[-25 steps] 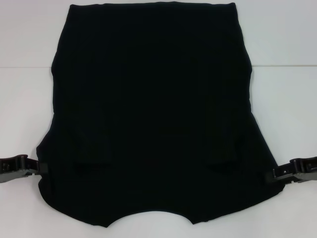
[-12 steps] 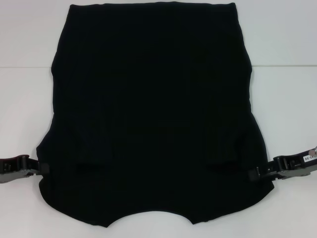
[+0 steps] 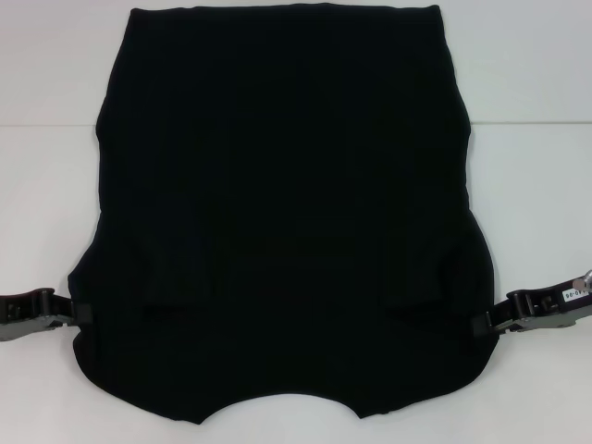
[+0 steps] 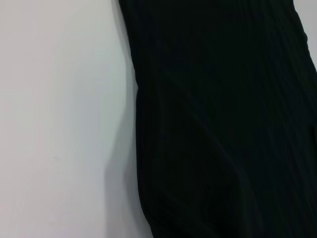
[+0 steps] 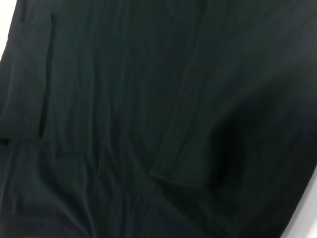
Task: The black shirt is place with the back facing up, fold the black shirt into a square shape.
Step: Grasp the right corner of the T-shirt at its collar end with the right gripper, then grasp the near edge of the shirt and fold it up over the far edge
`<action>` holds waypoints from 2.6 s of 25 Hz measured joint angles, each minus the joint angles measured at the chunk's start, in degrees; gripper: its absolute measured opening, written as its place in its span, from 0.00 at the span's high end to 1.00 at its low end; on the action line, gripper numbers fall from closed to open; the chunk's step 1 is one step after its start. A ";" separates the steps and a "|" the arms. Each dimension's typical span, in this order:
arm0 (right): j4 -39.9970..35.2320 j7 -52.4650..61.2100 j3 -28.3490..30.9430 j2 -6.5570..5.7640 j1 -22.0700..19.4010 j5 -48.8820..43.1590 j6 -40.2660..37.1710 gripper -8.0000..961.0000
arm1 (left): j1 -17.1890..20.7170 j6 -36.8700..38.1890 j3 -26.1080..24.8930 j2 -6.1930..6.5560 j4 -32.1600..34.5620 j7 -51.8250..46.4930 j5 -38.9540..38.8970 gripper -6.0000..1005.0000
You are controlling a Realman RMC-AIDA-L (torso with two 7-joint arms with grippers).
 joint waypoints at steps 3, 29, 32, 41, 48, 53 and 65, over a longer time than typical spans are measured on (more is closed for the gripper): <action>0.00 -0.01 0.00 0.07 0.04 -0.15 0.00 0.66 | 0.00 0.00 0.00 0.00 0.00 0.00 0.00 0.96; -6.57 -1.03 0.71 -2.17 -8.38 -0.10 -16.30 0.93 | -0.16 16.29 4.18 0.25 1.44 0.97 4.67 0.96; -7.63 -1.22 0.99 -2.56 -10.26 -0.11 -18.79 0.93 | 0.25 17.41 4.65 0.00 1.45 1.03 5.25 0.96; -9.74 -1.92 3.45 -2.80 -13.34 -0.13 -20.95 0.93 | 1.34 23.98 4.79 -0.65 1.40 3.15 6.24 0.96; -9.17 -5.11 8.37 -2.90 -10.39 0.60 -22.06 0.93 | -0.11 22.46 3.04 -0.23 1.07 3.11 4.65 0.96; -9.04 -7.26 11.52 -2.95 -8.99 5.76 -25.83 0.93 | -1.97 20.86 2.94 0.07 0.91 1.48 2.47 0.96; -9.48 -6.71 17.48 -4.24 -7.77 15.25 -24.52 0.93 | -6.23 14.14 3.02 1.29 -0.12 -4.88 -7.07 0.96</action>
